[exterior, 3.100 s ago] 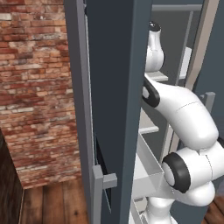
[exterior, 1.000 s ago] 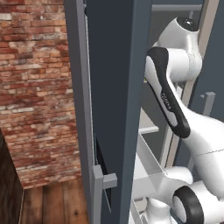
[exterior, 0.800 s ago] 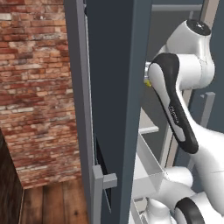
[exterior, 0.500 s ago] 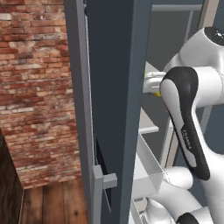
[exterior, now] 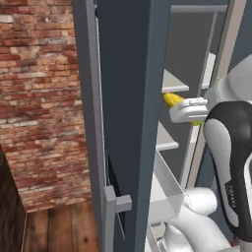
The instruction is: Take the mango, corn, and chicken drumstick from the freezer and place them in the bowl on the counter.
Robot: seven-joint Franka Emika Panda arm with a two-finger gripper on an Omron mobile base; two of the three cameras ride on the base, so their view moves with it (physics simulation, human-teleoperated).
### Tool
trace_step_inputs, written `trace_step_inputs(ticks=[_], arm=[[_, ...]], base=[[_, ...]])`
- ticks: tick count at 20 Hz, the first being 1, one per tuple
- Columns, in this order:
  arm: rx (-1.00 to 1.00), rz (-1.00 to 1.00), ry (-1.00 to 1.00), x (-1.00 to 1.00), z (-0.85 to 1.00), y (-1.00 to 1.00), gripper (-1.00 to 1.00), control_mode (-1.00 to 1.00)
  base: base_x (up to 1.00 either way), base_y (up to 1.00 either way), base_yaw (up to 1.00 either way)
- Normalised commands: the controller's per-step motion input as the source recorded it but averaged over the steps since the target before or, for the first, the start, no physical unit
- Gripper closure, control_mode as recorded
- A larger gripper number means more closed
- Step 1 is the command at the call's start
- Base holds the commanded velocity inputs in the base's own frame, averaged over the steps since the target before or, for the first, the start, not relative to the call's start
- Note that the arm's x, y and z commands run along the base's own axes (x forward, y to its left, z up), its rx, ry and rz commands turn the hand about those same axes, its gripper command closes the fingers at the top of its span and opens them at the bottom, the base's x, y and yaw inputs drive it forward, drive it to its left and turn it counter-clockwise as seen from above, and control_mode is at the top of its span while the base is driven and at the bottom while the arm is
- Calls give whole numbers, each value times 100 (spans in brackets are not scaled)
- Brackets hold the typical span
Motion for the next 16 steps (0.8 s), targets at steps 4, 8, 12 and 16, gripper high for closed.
trace_step_inputs(ticks=[4,8,12,16], arm=[[0,0,0,0,0,0,100,100],[0,0,0,0,0,0,100,100],[0,0,0,0,0,0,100,100],[0,0,0,0,0,0,100,100]], base=[[-88,-39,0],[-69,-69,-2],[-13,-99,0],[0,-100,0]])
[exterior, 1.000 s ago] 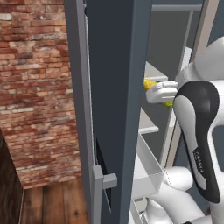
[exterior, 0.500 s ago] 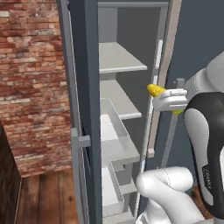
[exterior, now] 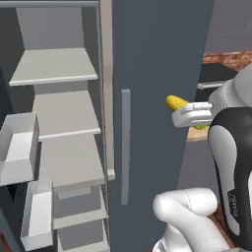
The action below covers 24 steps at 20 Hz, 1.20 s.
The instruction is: Take the mango, corn, and chicken drumstick from the freezer and place them in the bowl on the counter.
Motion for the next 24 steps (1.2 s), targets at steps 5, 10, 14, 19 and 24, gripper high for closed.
trace_step_inputs(ticks=[5,10,14,19,24], arm=[[0,0,0,0,0,0,100,100],[0,0,0,0,0,0,100,100],[0,0,0,0,0,0,100,100],[0,0,0,0,0,0,100,100],[0,0,0,0,0,0,100,100]], base=[[3,-100,0],[11,-100,0],[37,-100,0],[54,-100,0],[54,-80,0]])
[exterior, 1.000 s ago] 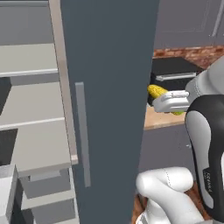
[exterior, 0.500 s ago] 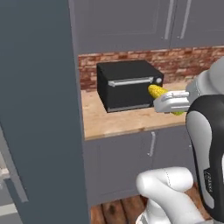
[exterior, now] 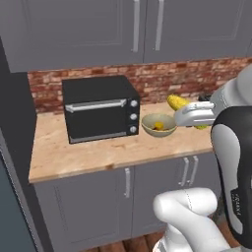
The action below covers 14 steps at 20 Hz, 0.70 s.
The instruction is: Take the mango, corn, and chicken drumstick from the freezer and place them in the bowl on the counter.
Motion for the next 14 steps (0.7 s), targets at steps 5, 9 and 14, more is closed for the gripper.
trace_step_inputs(ticks=[5,9,14], arm=[[0,0,0,0,0,0,100,100],[0,0,0,0,0,0,100,100],[0,0,0,0,0,0,100,100]], base=[[53,-42,0],[61,-31,0],[56,-39,0]])
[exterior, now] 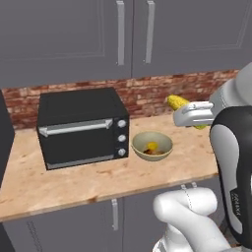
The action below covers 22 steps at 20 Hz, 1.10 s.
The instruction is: Take the mango, corn, and chicken drumstick from the freezer and place them in the bowl on the counter.
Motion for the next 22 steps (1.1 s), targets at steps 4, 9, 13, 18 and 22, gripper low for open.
trace_step_inputs(ticks=[4,9,13,18,22], arm=[[0,0,0,0,0,0,100,100],[0,0,0,0,0,0,100,100],[0,0,0,0,0,0,100,100],[0,0,0,0,0,0,100,100],[0,5,0,9,-17,-12,100,-100]], base=[[24,-66,-4],[38,-50,-5],[55,-16,0],[56,0,0],[14,-2,2]])
